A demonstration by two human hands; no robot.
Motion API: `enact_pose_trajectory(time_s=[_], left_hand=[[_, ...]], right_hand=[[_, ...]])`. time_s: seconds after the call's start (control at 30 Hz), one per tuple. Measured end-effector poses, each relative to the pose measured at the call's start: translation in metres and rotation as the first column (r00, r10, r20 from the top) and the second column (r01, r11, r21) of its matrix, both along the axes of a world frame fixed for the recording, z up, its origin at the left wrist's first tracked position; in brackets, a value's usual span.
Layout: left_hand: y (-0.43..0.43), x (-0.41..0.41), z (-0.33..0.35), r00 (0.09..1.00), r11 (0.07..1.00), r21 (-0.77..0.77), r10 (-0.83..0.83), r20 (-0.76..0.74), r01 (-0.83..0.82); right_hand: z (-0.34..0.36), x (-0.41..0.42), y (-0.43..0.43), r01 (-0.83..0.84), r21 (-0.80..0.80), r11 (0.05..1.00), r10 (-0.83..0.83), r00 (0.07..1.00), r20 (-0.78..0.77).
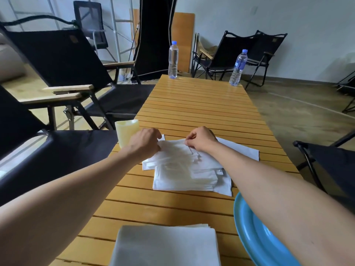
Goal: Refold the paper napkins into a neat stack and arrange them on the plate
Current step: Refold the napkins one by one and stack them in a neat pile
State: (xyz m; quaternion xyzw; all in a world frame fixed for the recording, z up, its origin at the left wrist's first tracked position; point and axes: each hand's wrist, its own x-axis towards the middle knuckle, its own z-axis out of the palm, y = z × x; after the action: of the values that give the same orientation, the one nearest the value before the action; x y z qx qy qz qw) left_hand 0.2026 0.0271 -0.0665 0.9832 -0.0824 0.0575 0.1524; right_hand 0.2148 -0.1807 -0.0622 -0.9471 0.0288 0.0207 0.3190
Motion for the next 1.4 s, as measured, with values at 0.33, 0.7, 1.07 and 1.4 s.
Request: enact_pose_trajectory(time_s=[0.33, 0.7, 1.07, 1.4], left_hand=[[0.013, -0.037, 0.028, 0.993, 0.979, -0.203, 0.013, 0.120, 0.012], [0.047, -0.121, 0.072, 0.999, 0.684, -0.729, 0.002, 0.043, 0.030], [0.075, -0.221, 0.070, 0.749, 0.626, -0.699, -0.265, -0.607, -0.345], [0.072, -0.222, 0.062, 0.724, 0.807, -0.519, -0.176, -0.667, -0.282]], right_hand=[[0.017, -0.028, 0.009, -0.105, 0.104, 0.989, 0.101, 0.994, 0.043], [0.075, -0.120, 0.002, -0.104, 0.534, 0.839, 0.126, 0.992, -0.005], [0.087, -0.229, -0.016, -0.038, 0.452, 0.891, 0.286, 0.821, -0.495], [0.071, -0.243, -0.016, -0.036, 0.288, 0.957, 0.213, 0.760, -0.614]])
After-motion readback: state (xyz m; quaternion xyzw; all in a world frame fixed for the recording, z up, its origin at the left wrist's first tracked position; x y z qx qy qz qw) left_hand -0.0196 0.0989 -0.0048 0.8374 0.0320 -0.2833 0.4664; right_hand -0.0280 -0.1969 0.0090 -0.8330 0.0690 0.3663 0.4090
